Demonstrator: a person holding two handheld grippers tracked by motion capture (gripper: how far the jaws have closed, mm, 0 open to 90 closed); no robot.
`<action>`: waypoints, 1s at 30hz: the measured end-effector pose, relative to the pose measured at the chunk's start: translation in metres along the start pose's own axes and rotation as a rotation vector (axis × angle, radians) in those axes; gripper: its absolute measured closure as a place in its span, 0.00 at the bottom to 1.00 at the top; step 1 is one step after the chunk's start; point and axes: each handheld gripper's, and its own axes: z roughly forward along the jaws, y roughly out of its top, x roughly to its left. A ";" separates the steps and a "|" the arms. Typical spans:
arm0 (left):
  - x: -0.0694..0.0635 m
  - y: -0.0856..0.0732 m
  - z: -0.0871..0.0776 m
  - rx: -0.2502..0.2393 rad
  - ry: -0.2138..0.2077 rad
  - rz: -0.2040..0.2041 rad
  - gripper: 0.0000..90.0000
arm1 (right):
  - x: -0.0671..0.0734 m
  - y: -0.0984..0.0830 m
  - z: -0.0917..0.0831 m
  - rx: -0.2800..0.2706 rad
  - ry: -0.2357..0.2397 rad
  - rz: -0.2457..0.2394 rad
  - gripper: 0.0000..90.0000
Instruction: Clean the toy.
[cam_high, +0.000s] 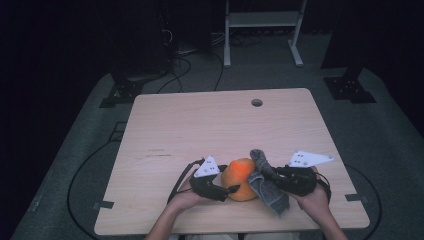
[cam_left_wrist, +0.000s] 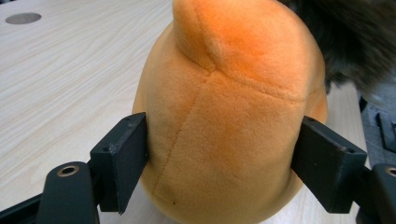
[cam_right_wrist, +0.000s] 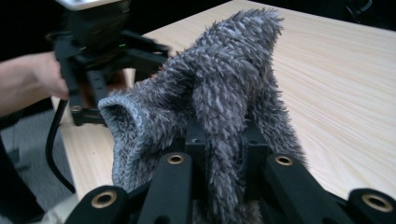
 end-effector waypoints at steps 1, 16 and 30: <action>-0.001 0.000 0.000 0.003 0.002 0.006 0.25 | 0.003 0.001 0.001 0.007 -0.002 -0.015 0.86; -0.002 -0.001 0.004 -0.008 -0.039 0.012 0.23 | -0.011 -0.004 -0.006 -0.049 -0.015 0.037 0.86; -0.005 0.000 0.005 -0.010 -0.033 0.036 0.23 | -0.043 -0.027 -0.009 0.007 -0.086 0.126 0.85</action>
